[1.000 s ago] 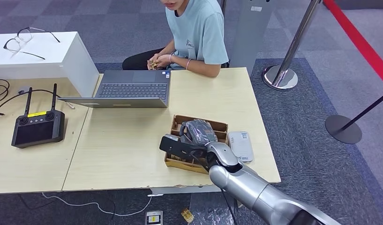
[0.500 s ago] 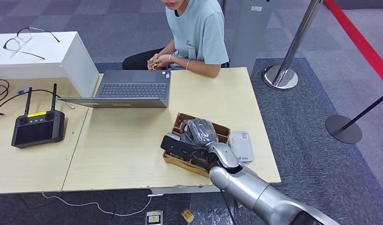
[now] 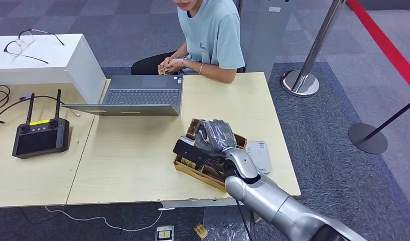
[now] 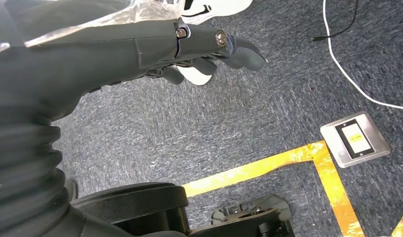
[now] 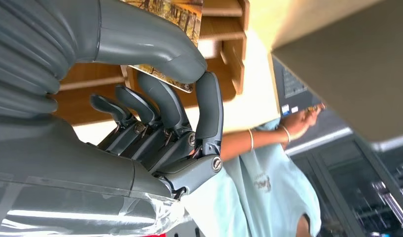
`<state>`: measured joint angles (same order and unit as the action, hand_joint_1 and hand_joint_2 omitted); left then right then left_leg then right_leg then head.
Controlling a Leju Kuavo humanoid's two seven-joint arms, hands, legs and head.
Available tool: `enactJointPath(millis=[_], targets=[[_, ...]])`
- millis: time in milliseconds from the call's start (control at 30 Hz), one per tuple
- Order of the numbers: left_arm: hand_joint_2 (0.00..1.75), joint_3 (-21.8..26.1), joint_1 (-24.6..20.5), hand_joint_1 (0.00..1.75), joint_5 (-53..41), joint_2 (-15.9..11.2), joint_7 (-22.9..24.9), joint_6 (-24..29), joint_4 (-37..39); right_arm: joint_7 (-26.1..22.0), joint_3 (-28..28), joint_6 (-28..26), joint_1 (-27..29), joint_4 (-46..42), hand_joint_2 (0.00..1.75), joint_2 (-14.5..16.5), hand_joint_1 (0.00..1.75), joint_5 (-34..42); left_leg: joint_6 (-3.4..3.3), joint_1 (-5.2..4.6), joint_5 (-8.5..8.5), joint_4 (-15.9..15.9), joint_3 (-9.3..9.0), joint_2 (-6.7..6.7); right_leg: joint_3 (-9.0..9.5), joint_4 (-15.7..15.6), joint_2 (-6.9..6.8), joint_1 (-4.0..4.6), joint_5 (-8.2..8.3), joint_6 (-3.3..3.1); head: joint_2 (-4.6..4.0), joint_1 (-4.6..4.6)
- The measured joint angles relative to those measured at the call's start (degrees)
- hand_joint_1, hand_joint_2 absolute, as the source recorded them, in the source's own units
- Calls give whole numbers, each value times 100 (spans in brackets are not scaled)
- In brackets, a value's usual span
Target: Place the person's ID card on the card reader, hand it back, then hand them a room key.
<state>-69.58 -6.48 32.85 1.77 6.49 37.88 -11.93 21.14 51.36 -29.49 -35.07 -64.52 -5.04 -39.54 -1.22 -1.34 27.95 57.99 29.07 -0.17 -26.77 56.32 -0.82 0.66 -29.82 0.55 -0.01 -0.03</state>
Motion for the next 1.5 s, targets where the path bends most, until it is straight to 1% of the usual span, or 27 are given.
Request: enactJointPath(millis=[367, 1133, 1300, 1500], targets=[[175, -9, 0, 0, -28, 8, -9, 0, 0, 47, -50, 1, -134, -233, 175, -64, 175, -103, 0, 0, 0, -1, 2, 0, -1, 0, 0, 0, 0, 0, 1, 0], [175, -19, -1, 0, -69, 13, -51, 0, 0, 109, -81, -1, -286, -324, 175, -130, 175, -151, 0, 0, 0, 0, 1, 0, -2, 0, 0, 0, 0, 0, 0, 0], [175, -19, 0, 0, -65, 13, -85, -9, 0, 254, -88, 33, -318, -481, 175, -168, 175, -247, 0, 0, 0, 0, 2, 0, -2, 0, 0, 0, 0, 0, 1, -1], [175, -19, 0, 0, -70, 12, -105, -24, 0, 411, -93, 195, -458, -721, 175, -227, 175, -425, 0, 0, 0, 0, 2, 0, -2, 0, 0, 0, 0, 0, 1, 0]])
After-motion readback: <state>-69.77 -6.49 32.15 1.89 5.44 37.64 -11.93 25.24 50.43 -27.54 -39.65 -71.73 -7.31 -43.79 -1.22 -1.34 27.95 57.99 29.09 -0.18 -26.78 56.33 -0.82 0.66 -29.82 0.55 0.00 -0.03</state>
